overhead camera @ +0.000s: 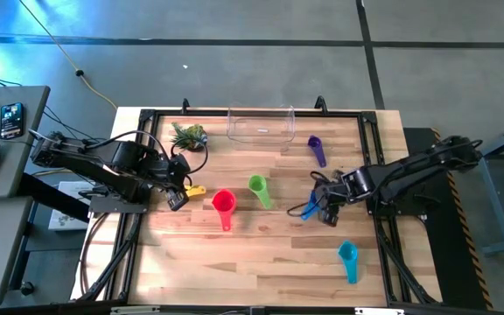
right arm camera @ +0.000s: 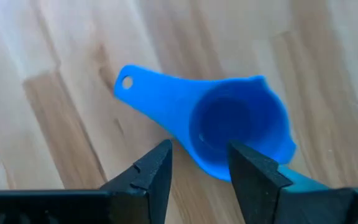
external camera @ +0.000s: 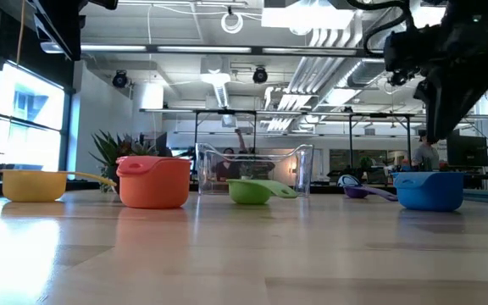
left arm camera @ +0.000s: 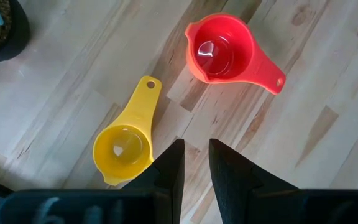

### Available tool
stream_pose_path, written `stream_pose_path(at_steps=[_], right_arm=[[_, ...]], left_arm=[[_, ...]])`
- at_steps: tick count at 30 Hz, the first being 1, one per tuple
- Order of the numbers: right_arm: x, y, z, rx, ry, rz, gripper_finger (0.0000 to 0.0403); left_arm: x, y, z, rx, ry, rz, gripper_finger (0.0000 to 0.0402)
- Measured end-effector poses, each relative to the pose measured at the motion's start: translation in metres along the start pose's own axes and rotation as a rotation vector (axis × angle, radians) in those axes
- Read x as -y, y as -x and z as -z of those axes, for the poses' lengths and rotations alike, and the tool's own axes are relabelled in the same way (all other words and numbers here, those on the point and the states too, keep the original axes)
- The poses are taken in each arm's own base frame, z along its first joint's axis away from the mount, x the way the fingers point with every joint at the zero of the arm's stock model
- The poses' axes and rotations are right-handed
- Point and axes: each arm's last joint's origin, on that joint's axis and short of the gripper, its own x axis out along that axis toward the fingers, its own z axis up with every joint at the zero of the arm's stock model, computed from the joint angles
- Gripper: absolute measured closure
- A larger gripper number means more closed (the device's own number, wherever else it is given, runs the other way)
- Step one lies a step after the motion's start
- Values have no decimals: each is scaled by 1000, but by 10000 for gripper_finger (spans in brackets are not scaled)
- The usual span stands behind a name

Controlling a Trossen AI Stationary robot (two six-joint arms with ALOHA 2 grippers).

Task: Nest measuring cups in basket
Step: Stack the blue measuring cup on top of the red measuring cup

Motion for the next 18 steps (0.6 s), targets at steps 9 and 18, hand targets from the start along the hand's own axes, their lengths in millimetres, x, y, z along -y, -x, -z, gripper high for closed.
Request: stream_pose_path(at_steps=[9,18], right_arm=[[2,-13,10,-37,190,-9,256],[-3,-25,7,-81,257,-41,256]], left_arm=[[0,0,0,2,27,1,339],[1,0,-1,8,46,7,339]])
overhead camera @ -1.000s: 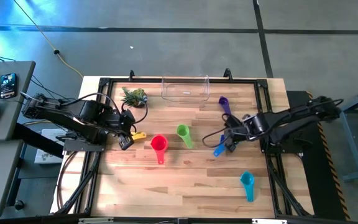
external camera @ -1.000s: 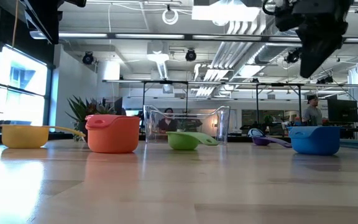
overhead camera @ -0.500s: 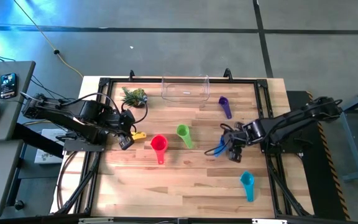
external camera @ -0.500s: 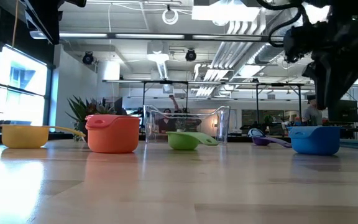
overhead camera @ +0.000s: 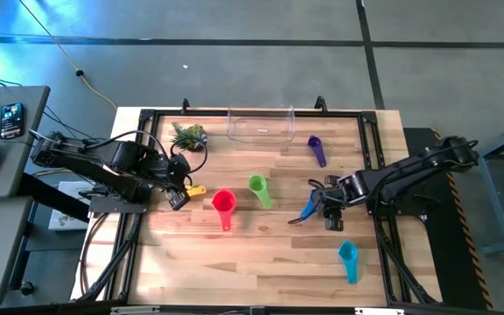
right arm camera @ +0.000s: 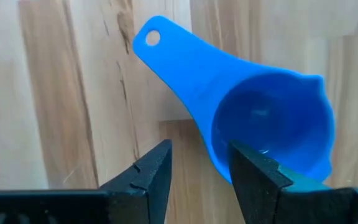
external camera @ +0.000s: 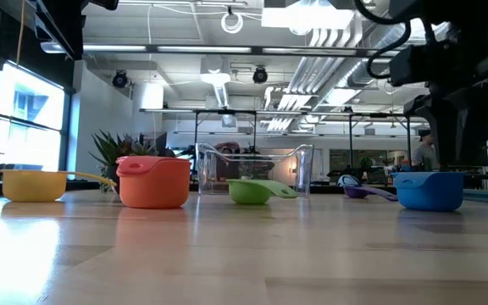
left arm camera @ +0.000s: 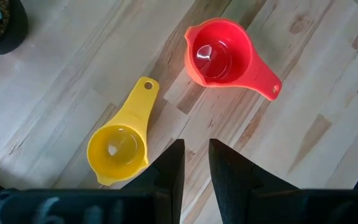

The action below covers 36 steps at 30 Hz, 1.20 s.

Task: Nest measuring cups in basket
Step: Stack the blue measuring cup on top of the red measuring cup

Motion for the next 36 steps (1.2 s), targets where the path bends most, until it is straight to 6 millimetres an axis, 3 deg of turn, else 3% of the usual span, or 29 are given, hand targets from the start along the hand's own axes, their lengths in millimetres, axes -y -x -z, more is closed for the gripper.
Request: stream_pose_path(at_steps=[12,15,20,23,27,36], right_arm=[[-3,-32,-7,-112,-5,55,262],[-4,-33,-8,-105,-18,51,291],[-4,-33,-8,-105,-67,34,380],[-5,-33,-9,-101,-91,31,393],[-7,-26,-16,-78,-93,22,398],[-9,9,-54,81,-68,57,400]], left_arm=[[0,0,0,3,7,-2,339],[0,0,0,3,7,-2,339],[0,0,0,3,7,-3,339],[0,0,0,3,7,-2,339],[0,0,0,1,7,-1,339],[0,0,0,-4,17,4,339]])
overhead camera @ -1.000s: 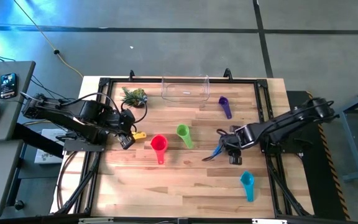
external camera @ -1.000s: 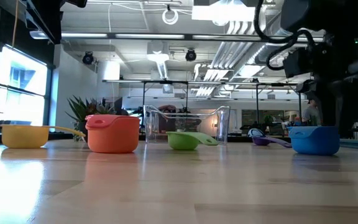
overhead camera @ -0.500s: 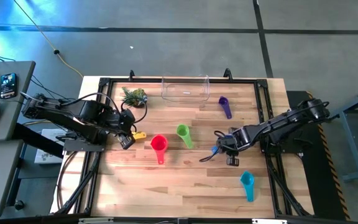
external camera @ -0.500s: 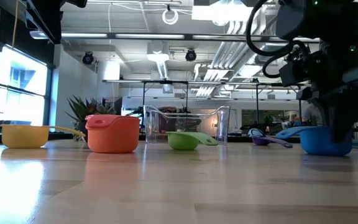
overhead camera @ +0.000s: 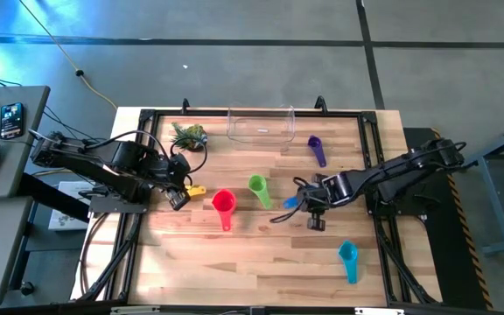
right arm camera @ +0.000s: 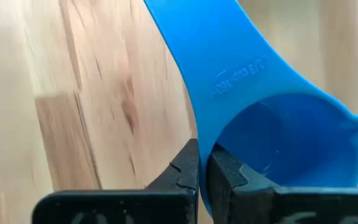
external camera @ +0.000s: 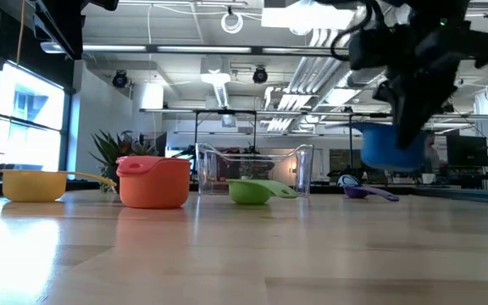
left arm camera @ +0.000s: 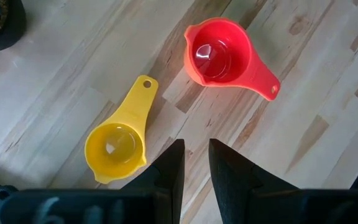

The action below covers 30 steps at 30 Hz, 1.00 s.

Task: Nest measuring cups in basket
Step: Stack the blue measuring cup on top of the red measuring cup

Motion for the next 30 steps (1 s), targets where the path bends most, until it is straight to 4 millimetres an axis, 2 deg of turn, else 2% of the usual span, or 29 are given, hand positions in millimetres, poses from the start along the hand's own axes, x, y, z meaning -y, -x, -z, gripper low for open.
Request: stream_pose_path(at_steps=[7,12,16,21,30], right_arm=[[0,24,-31,113,58,0,402],[-10,31,-63,162,165,-1,402],[-23,27,-92,169,259,-9,402],[-43,18,-119,150,350,-37,402],[-77,-8,-141,129,450,-96,403]], left_arm=[[0,0,0,-2,42,1,339],[0,0,0,0,44,4,339],[0,0,0,1,67,3,339],[0,0,0,0,70,3,339],[0,0,0,0,70,3,339]])
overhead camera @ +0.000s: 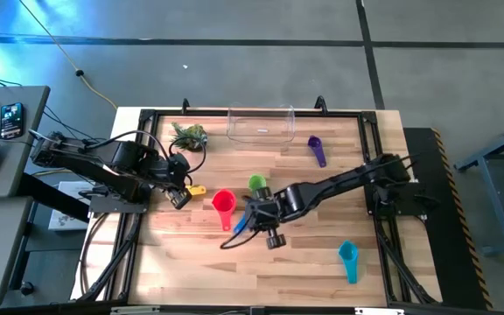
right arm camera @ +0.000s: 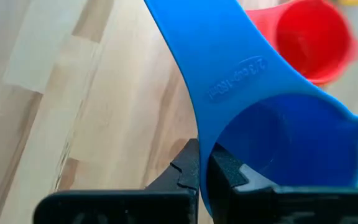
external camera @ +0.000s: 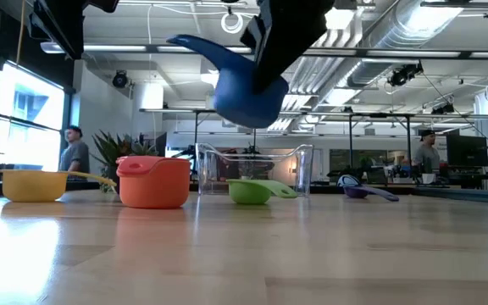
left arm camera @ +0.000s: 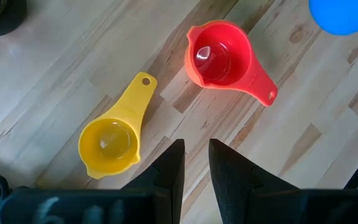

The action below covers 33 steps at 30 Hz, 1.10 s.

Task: Nest measuring cups in basket
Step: Stack the blue measuring cup on top of the red measuring cup

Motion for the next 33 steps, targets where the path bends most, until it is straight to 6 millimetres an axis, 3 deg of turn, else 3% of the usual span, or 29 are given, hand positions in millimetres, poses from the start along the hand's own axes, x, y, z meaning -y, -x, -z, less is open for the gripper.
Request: stream_pose_path(at_steps=[4,9,22,33], right_arm=[[-9,-19,-2,-35,16,-8,403],[-13,-24,-9,19,189,13,403],[48,-25,-23,199,456,100,403],[89,-23,-23,293,666,122,403]], left_arm=[[0,0,0,0,0,0,339],[0,0,0,0,-1,0,339],[0,0,0,1,-2,0,339],[0,0,0,1,-1,-1,339]])
